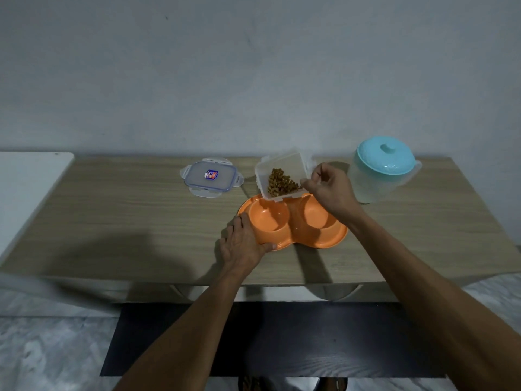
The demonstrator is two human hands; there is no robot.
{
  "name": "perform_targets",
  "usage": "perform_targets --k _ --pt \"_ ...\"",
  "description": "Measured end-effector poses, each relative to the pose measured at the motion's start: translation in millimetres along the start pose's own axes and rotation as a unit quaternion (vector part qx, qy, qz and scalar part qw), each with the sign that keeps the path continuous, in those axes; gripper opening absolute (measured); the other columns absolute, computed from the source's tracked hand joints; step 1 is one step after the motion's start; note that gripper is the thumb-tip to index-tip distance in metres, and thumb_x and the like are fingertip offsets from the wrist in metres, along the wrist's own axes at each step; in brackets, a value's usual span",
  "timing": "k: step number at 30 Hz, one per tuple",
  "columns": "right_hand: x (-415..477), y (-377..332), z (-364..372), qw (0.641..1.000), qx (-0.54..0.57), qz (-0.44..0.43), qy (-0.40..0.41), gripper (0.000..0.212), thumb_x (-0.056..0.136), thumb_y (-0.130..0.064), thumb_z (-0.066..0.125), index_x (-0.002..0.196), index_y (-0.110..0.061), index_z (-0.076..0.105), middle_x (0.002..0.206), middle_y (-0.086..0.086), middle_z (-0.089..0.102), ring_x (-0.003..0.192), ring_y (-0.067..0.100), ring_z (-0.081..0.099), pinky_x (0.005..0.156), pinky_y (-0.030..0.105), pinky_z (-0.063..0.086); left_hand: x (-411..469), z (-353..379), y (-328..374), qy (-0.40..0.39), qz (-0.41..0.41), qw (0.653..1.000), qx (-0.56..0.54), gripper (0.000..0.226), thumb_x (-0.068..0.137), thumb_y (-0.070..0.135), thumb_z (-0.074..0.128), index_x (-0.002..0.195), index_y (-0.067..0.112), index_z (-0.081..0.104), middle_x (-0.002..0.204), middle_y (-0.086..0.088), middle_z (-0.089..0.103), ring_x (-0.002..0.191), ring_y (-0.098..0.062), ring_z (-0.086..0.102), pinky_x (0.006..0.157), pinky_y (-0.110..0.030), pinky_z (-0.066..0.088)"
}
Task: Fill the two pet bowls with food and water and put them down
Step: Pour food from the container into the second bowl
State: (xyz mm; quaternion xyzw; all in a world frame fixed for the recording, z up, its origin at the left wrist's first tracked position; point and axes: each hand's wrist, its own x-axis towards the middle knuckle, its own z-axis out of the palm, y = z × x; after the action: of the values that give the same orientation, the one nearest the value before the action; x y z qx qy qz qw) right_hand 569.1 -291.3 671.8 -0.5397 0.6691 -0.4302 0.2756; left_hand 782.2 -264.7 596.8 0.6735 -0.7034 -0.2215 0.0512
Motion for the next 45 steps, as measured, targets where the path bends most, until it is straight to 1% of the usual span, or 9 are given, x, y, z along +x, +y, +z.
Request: perform_targets --k 4,5,7,12,19,25,30,35,45 --pt "-26 -6 1 0.994 -0.056 -0.092 0.005 0.025 0.079 -0.011 0.075 0.073 -0.011 0.051 0.088 -0.005 0.057 0.087 0.012 0.054 0.070 0.017 0.047 -1 -2 0 0.002 0.002 1.000 -0.007 0.115 0.067 0.065 0.077 0.152 0.015 0.018 0.154 -0.010 0.032 0.142 -0.031 0.034 0.109 -0.050 0.038" --pt "-30 -6 2 0.993 -0.056 -0.107 -0.003 0.025 0.079 -0.010 0.075 0.073 -0.012 0.051 0.096 -0.003 0.058 0.093 0.013 0.056 0.072 0.018 0.051 -2 -2 0 0.004 0.001 1.000 -0.008 0.115 0.067 0.064 0.077 0.152 0.015 0.018 0.154 -0.009 0.032 0.142 -0.030 0.033 0.109 -0.050 0.038" --pt "-35 -5 5 0.989 -0.071 -0.129 -0.018 0.025 0.079 -0.011 0.076 0.073 -0.014 0.051 0.114 0.000 0.058 0.105 0.017 0.058 0.081 0.031 0.057 -2 -2 1 0.001 -0.002 1.000 -0.010 0.114 0.068 0.063 0.077 0.153 0.015 0.017 0.155 -0.010 0.030 0.142 -0.031 0.032 0.110 -0.050 0.037" --pt "-43 -1 10 0.975 -0.138 -0.172 -0.026 0.024 0.079 -0.016 0.076 0.076 -0.017 0.052 0.136 0.010 0.053 0.122 0.025 0.054 0.089 0.045 0.055 -2 -3 1 0.006 -0.007 1.000 -0.017 0.114 0.068 0.060 0.079 0.152 0.014 0.018 0.155 -0.009 0.031 0.143 -0.030 0.031 0.111 -0.049 0.034" --pt "-51 -5 12 0.960 -0.179 -0.206 -0.058 0.030 0.081 -0.018 0.075 0.079 -0.023 0.046 0.141 0.011 0.049 0.127 0.029 0.048 0.093 0.041 0.051 -2 -3 2 0.013 -0.011 1.000 -0.020 0.108 0.067 0.056 0.081 0.149 0.016 0.023 0.151 -0.008 0.036 0.139 -0.029 0.036 0.109 -0.047 0.037" --pt "-56 -8 15 0.943 -0.217 -0.243 -0.064 0.029 0.078 -0.015 0.080 0.080 -0.011 0.051 0.137 0.014 0.052 0.123 0.034 0.050 0.093 0.028 0.037 -1 -1 2 0.014 -0.013 0.999 -0.026 0.104 0.068 0.052 0.082 0.148 0.016 0.025 0.148 -0.008 0.038 0.138 -0.029 0.038 0.108 -0.048 0.038" --pt "-59 -7 15 0.927 -0.228 -0.285 -0.082 0.031 0.075 -0.009 0.081 0.078 -0.010 0.051 0.138 0.018 0.052 0.125 0.036 0.050 0.096 0.034 0.043 1 0 2 0.008 -0.014 1.000 -0.026 0.109 0.067 0.056 0.081 0.149 0.016 0.022 0.150 -0.009 0.036 0.139 -0.031 0.036 0.109 -0.050 0.036" --pt "-62 -10 15 0.905 -0.263 -0.322 -0.088 0.030 0.073 -0.007 0.081 0.077 -0.008 0.052 0.135 0.020 0.055 0.121 0.036 0.051 0.093 0.031 0.039 2 0 2 0.003 -0.019 1.000 -0.022 0.110 0.068 0.057 0.080 0.151 0.015 0.020 0.152 -0.012 0.037 0.140 -0.032 0.036 0.110 -0.050 0.037" --pt "-62 -9 16 0.891 -0.291 -0.330 -0.115 0.026 0.077 -0.009 0.079 0.077 -0.012 0.053 0.138 0.018 0.054 0.127 0.035 0.049 0.095 0.035 0.046 0 -1 1 0.002 -0.011 1.000 -0.024 0.117 0.068 0.055 0.081 0.154 0.015 0.012 0.152 -0.014 0.035 0.140 -0.035 0.034 0.112 -0.052 0.035"
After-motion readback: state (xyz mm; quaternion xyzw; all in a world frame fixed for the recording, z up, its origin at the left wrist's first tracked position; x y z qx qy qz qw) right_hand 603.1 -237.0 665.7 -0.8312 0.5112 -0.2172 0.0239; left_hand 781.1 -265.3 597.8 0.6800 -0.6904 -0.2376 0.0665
